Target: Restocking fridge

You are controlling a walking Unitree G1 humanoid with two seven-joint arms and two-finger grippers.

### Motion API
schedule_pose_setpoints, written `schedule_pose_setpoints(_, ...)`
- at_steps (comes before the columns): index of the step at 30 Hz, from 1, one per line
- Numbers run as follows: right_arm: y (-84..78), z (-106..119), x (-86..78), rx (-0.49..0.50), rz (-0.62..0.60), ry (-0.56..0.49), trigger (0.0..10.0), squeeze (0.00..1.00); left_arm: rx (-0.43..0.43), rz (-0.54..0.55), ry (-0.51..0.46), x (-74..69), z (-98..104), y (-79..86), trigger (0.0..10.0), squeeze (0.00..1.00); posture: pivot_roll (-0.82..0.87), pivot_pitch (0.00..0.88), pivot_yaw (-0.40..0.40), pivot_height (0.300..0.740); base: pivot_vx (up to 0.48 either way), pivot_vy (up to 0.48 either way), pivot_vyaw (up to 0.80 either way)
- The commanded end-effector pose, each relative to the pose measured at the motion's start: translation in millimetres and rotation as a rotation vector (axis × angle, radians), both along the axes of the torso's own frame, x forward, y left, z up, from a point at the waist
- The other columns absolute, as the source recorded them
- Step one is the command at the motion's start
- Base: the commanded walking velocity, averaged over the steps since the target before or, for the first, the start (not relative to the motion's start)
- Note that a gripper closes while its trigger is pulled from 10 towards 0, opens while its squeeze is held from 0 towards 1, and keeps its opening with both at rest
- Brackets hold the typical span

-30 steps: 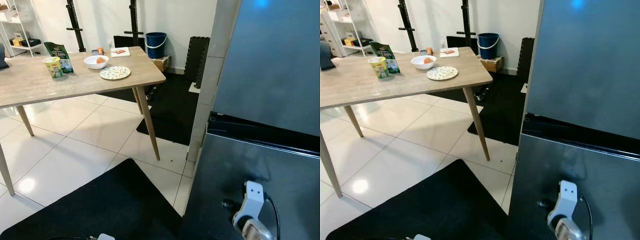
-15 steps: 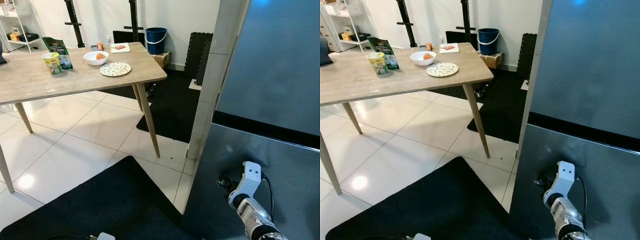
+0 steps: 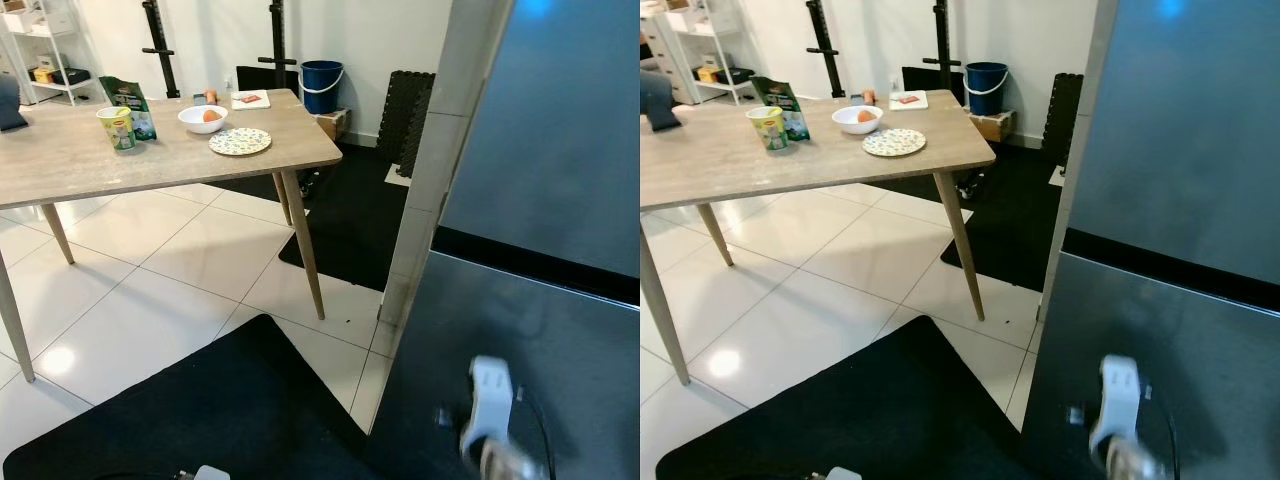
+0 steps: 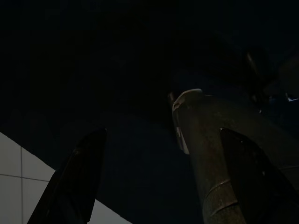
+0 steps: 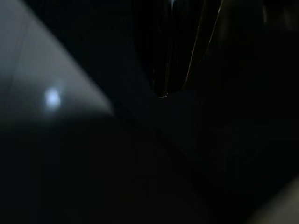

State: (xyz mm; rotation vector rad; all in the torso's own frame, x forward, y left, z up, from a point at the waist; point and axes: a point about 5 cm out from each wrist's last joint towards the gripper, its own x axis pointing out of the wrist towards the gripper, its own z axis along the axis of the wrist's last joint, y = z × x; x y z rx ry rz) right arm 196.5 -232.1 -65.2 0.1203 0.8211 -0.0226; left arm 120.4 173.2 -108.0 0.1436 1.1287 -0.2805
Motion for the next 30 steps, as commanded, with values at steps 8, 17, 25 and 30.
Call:
schedule_pose_setpoints(8,1.0,-27.8,-57.3,-0.067,0.018,0.222,10.0,0.00,0.000,-0.001,0.059,-13.8,-4.3,0.7,10.0,0.00,-0.02,0.018,0.002,0.740,0.000,0.000,0.00)
schedule_pose_setpoints(17,3.0,-31.1,-65.3,-0.098,0.098,0.268,10.0,0.00,-0.006,-0.005,0.062,-13.4,-4.3,-0.5,10.0,0.00,-0.02,0.020,0.006,0.740,0.000,0.000,0.00)
schedule_pose_setpoints(25,2.7,-27.4,-55.1,-0.113,0.125,0.241,10.0,0.00,-0.014,-0.001,0.061,-13.5,-4.5,-3.5,10.0,0.00,-0.02,0.022,-0.002,0.740,0.000,0.000,0.77)
schedule_pose_setpoints(30,4.4,-28.9,-58.3,-0.113,0.143,0.256,10.0,0.00,-0.013,0.003,0.062,-14.0,-4.7,-3.2,10.0,0.00,-0.02,0.022,-0.003,0.740,0.000,0.000,0.77)
